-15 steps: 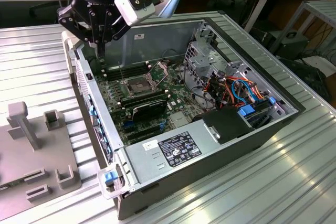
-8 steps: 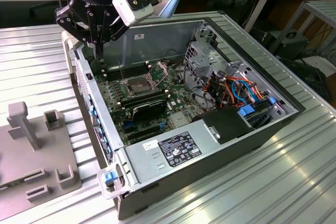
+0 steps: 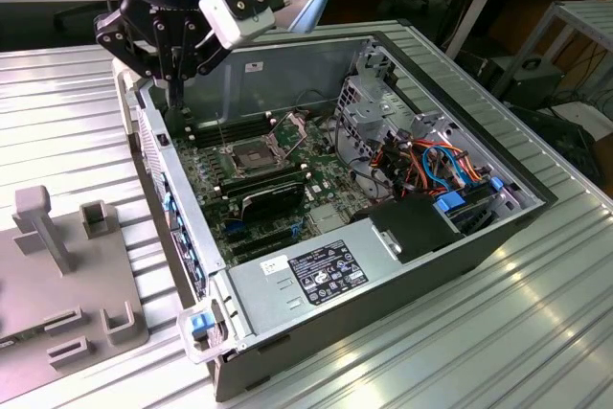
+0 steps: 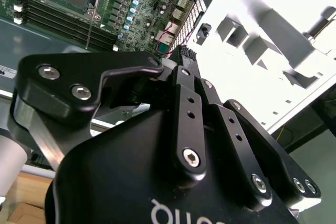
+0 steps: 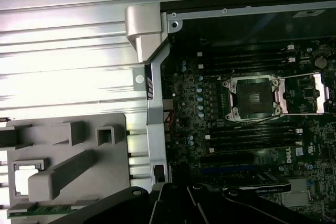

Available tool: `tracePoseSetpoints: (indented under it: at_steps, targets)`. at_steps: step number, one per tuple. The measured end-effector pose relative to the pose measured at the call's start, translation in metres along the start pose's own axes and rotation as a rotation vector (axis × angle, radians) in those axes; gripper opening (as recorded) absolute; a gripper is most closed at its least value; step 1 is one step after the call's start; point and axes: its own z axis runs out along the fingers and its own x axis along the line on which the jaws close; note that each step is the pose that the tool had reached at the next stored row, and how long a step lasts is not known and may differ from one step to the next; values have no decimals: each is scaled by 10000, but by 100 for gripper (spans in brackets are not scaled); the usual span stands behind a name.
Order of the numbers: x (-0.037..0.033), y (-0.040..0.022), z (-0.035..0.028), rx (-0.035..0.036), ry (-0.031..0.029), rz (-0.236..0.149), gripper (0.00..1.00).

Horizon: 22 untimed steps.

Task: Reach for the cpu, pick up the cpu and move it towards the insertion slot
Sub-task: 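Reach for the cpu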

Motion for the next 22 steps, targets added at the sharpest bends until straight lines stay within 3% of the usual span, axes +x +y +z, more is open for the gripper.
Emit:
tracePoseSetpoints:
  at_steps: [22]
  targets:
    - [106, -9, 10, 2, 107, 4, 11]
